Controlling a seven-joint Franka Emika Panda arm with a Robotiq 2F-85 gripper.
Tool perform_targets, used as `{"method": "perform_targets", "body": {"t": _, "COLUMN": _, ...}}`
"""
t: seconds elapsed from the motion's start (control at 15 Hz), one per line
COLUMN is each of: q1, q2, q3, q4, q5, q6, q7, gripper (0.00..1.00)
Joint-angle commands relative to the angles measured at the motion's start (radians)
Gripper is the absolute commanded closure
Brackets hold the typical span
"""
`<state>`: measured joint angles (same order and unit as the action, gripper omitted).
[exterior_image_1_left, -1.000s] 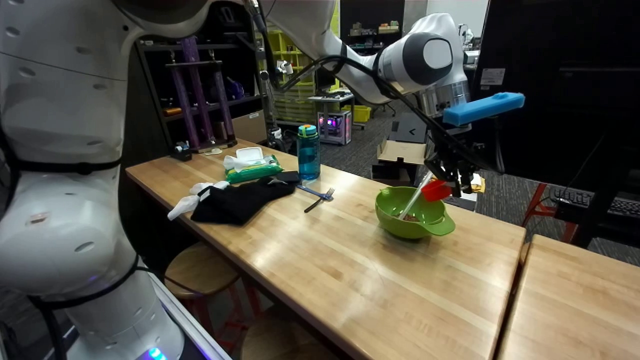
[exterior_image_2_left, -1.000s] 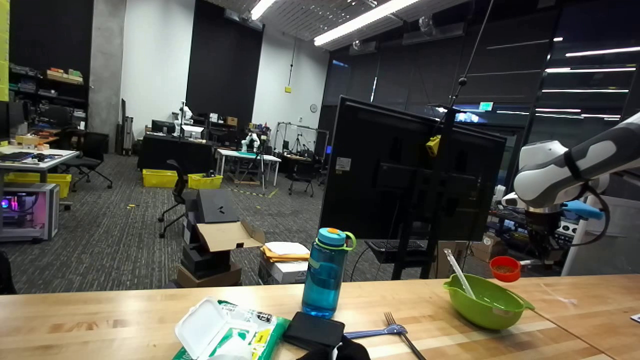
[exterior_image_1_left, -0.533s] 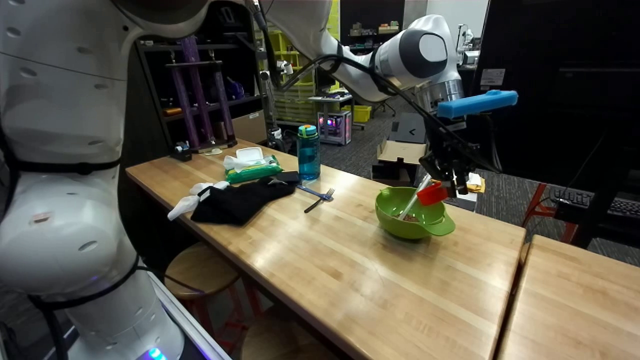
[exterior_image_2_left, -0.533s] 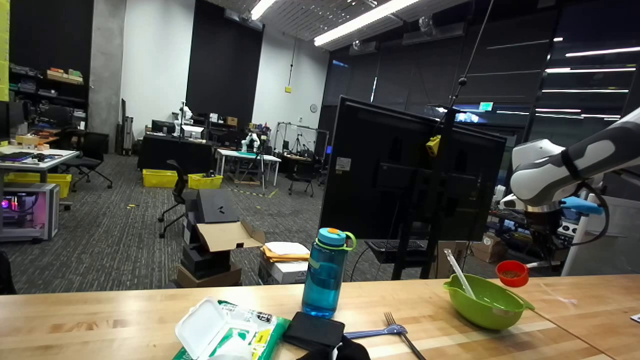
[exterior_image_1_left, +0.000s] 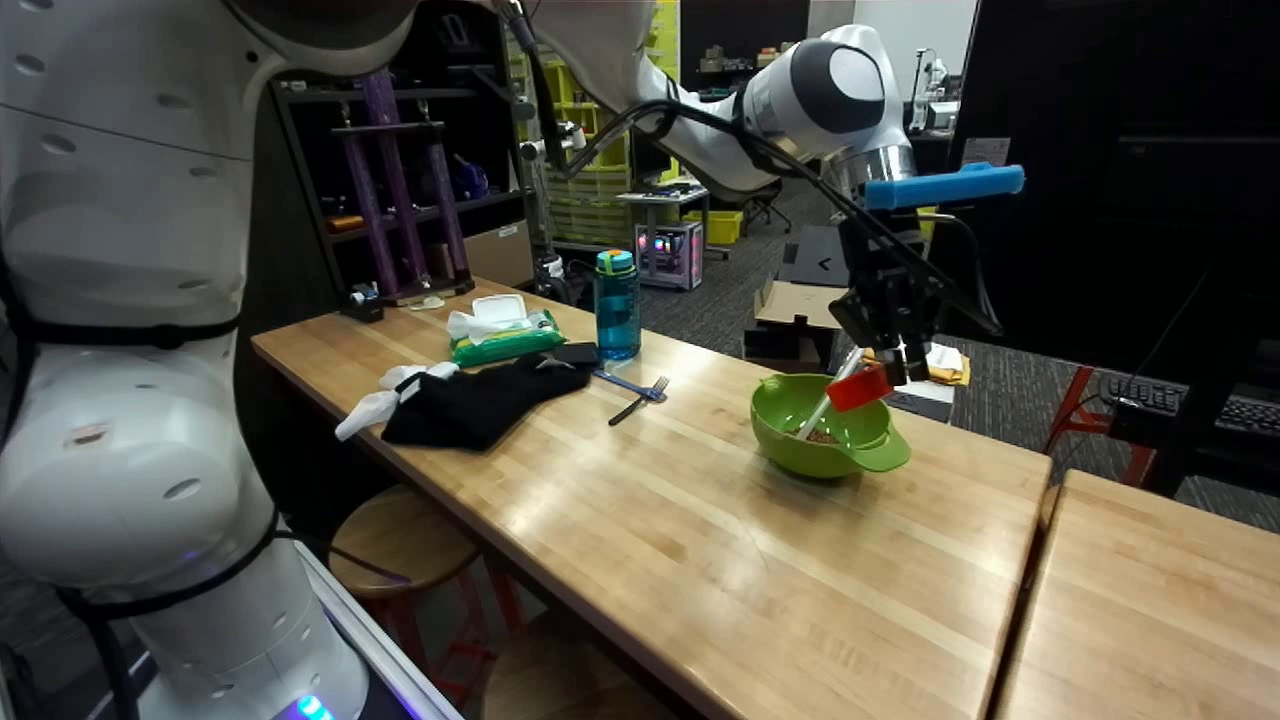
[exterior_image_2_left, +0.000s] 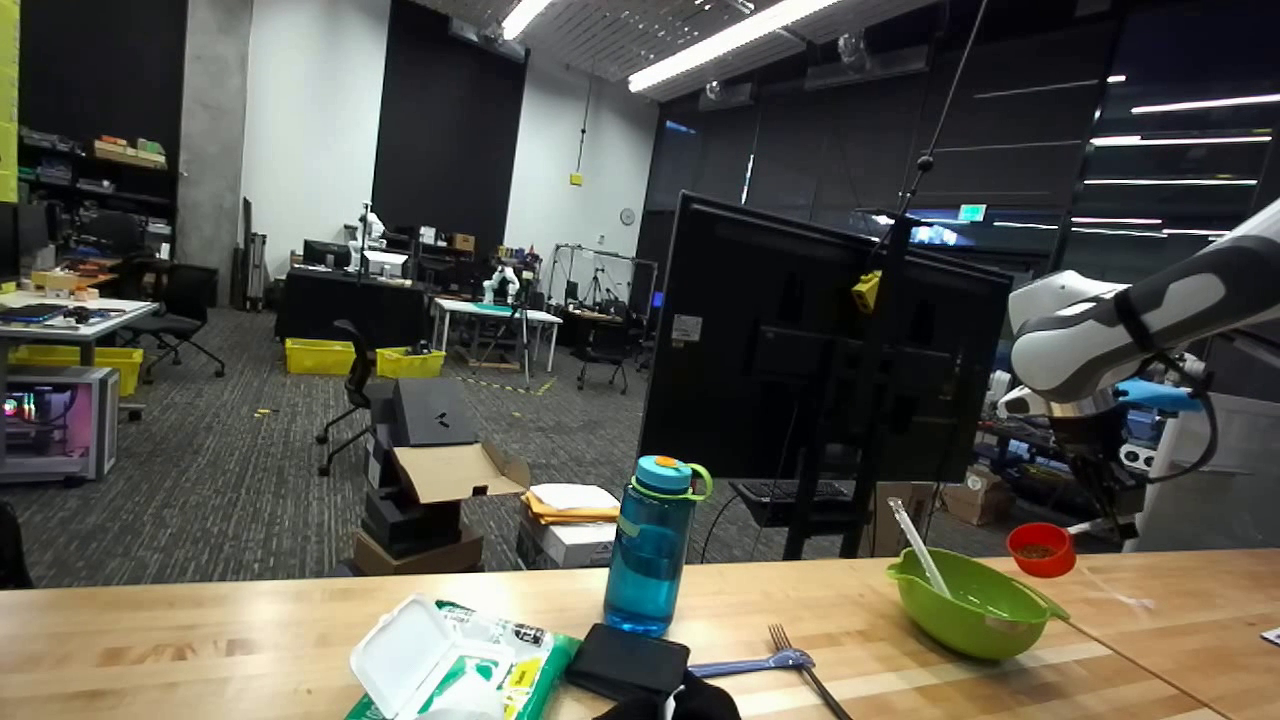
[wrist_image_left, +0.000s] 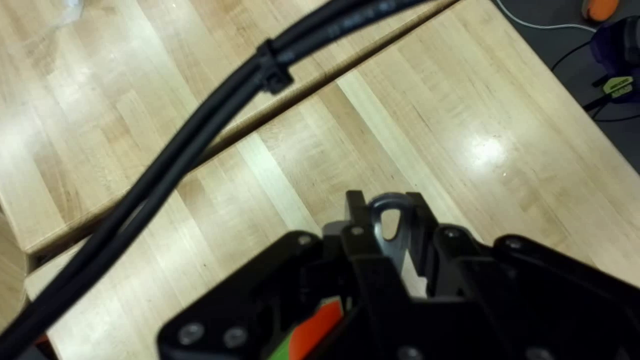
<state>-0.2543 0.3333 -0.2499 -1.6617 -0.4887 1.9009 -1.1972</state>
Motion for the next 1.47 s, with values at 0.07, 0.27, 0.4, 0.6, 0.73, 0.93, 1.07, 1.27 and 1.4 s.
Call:
{"method": "perform_targets", "body": {"t": 0.07, "q1": 0.014, "q2": -0.025, "q3": 0.013, "q4": -0.008, "q5": -0.057, "q6": -0.072, "q7": 0.029, "gripper": 0.94}}
{"method": "perform_targets", "body": {"t": 0.27, "q1": 0.022, "q2": -0.025, "q3": 0.020, "q4": -0.004, "q5": -0.083, "q6": -0.115, "q7": 0.034, "gripper": 0.94}}
{"method": "perform_targets", "body": {"t": 0.4, "q1": 0.027, "q2": -0.024, "q3": 0.024, "q4": 0.002, "q5": -0.100, "q6": -0.148, "q7": 0.037, "gripper": 0.94}}
{"method": "perform_targets", "body": {"t": 0.6, "q1": 0.029, "q2": -0.023, "q3": 0.032, "q4": 0.012, "q5": -0.120, "q6": -0.190, "q7": 0.040, "gripper": 0.94}}
{"method": "perform_targets", "body": {"t": 0.73, "q1": 0.026, "q2": -0.024, "q3": 0.037, "q4": 0.020, "q5": -0.123, "q6": -0.211, "q7": 0.035, "gripper": 0.94}}
{"method": "perform_targets", "body": {"t": 0.93, "q1": 0.020, "q2": -0.019, "q3": 0.040, "q4": 0.033, "q5": -0.117, "q6": -0.233, "q7": 0.029, "gripper": 0.94}}
{"method": "perform_targets", "body": {"t": 1.07, "q1": 0.017, "q2": -0.015, "q3": 0.041, "q4": 0.041, "q5": -0.109, "q6": -0.248, "q7": 0.023, "gripper": 0.94}}
{"method": "perform_targets", "body": {"t": 1.27, "q1": 0.011, "q2": -0.005, "q3": 0.044, "q4": 0.061, "q5": -0.092, "q6": -0.267, "q7": 0.011, "gripper": 0.94}}
{"method": "perform_targets", "body": {"t": 1.4, "q1": 0.003, "q2": 0.002, "q3": 0.048, "q4": 0.074, "q5": -0.073, "q6": -0.267, "q7": 0.003, "gripper": 0.94}}
